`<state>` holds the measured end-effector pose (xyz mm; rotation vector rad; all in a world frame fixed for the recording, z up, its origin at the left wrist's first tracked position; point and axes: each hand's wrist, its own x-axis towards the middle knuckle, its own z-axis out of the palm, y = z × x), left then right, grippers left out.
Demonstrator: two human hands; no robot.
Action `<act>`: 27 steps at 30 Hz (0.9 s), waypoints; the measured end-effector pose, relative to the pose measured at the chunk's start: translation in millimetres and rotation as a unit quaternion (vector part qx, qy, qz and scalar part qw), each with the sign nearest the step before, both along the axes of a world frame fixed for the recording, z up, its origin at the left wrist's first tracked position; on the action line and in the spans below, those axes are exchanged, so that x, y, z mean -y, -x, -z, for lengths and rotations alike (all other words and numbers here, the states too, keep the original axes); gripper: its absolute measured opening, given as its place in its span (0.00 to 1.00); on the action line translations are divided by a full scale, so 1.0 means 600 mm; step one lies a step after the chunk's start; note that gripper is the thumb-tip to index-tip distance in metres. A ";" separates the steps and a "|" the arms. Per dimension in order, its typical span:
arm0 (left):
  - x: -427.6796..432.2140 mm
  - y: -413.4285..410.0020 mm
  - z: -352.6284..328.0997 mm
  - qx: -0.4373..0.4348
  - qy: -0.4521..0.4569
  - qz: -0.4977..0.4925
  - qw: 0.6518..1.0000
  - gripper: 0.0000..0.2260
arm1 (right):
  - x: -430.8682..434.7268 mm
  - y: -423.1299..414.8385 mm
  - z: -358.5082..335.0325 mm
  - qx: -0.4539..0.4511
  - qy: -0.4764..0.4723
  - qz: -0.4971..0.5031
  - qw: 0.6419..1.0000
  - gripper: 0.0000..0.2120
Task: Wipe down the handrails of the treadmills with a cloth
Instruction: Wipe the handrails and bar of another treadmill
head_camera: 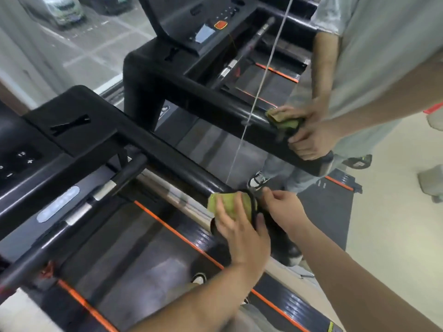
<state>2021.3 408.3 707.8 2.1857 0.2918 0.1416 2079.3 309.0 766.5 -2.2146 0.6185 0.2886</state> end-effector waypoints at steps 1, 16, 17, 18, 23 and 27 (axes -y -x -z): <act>0.013 0.019 0.001 0.004 -0.087 0.081 0.993 0.27 | 0.001 -0.001 0.000 0.000 -0.025 0.027 0.999 0.26; -0.088 -0.131 -0.024 -0.006 -0.174 0.019 0.985 0.22 | 0.092 0.100 -0.005 0.070 -0.090 0.082 0.990 0.24; -0.051 -0.093 -0.021 0.009 -0.160 0.036 0.986 0.21 | 0.106 0.115 -0.009 0.071 -0.093 0.077 0.990 0.24; -0.015 -0.055 -0.015 0.019 -0.149 0.053 0.987 0.20 | 0.120 0.130 -0.012 0.072 -0.096 0.076 0.990 0.24; 0.132 0.105 -0.005 0.082 -0.170 0.222 0.957 0.24 | 0.192 0.206 -0.015 0.075 -0.116 0.093 0.986 0.23; 0.206 0.246 0.031 -0.019 -0.051 0.375 0.926 0.17 | 0.244 0.266 -0.016 0.092 -0.075 0.120 0.986 0.20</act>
